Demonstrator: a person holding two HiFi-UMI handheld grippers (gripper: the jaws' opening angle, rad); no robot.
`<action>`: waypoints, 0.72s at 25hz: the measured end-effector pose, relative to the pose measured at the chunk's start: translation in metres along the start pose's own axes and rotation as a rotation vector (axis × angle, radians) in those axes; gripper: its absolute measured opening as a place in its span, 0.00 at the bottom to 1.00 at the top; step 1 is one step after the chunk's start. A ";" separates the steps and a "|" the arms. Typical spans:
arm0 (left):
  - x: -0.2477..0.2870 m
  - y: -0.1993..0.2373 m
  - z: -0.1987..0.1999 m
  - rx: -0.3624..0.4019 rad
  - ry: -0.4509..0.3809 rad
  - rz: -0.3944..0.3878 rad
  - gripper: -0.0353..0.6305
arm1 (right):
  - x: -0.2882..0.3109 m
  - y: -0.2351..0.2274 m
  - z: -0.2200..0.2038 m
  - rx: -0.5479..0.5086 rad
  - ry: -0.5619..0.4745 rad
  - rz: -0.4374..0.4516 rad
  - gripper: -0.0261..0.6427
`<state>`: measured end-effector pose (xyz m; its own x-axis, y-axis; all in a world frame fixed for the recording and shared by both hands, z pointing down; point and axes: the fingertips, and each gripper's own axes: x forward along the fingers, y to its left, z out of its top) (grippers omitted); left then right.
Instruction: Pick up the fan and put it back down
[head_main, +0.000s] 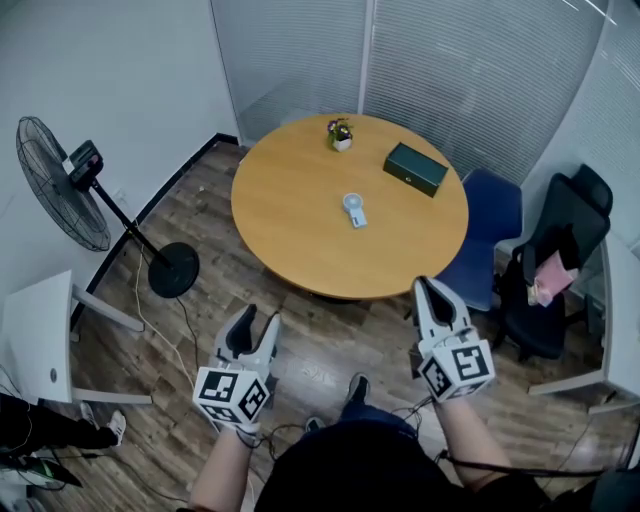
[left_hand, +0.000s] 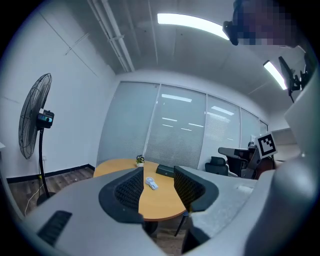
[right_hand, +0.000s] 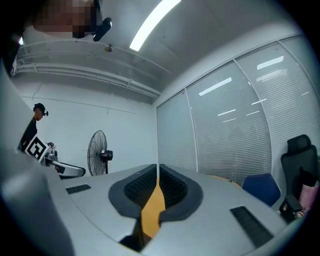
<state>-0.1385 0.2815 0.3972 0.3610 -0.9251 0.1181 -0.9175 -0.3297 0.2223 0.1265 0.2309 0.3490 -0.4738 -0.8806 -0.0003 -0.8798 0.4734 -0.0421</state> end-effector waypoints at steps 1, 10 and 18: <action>0.011 -0.002 0.003 0.006 0.000 0.004 0.33 | 0.007 -0.010 0.001 0.003 -0.003 0.000 0.08; 0.101 -0.017 0.017 0.049 0.017 0.052 0.33 | 0.070 -0.087 -0.010 0.056 0.012 0.037 0.15; 0.140 -0.022 0.014 0.078 0.028 0.108 0.33 | 0.107 -0.126 -0.022 0.057 0.032 0.079 0.16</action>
<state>-0.0696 0.1567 0.3953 0.2629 -0.9506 0.1649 -0.9611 -0.2431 0.1313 0.1858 0.0769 0.3762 -0.5435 -0.8390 0.0256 -0.8365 0.5388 -0.0995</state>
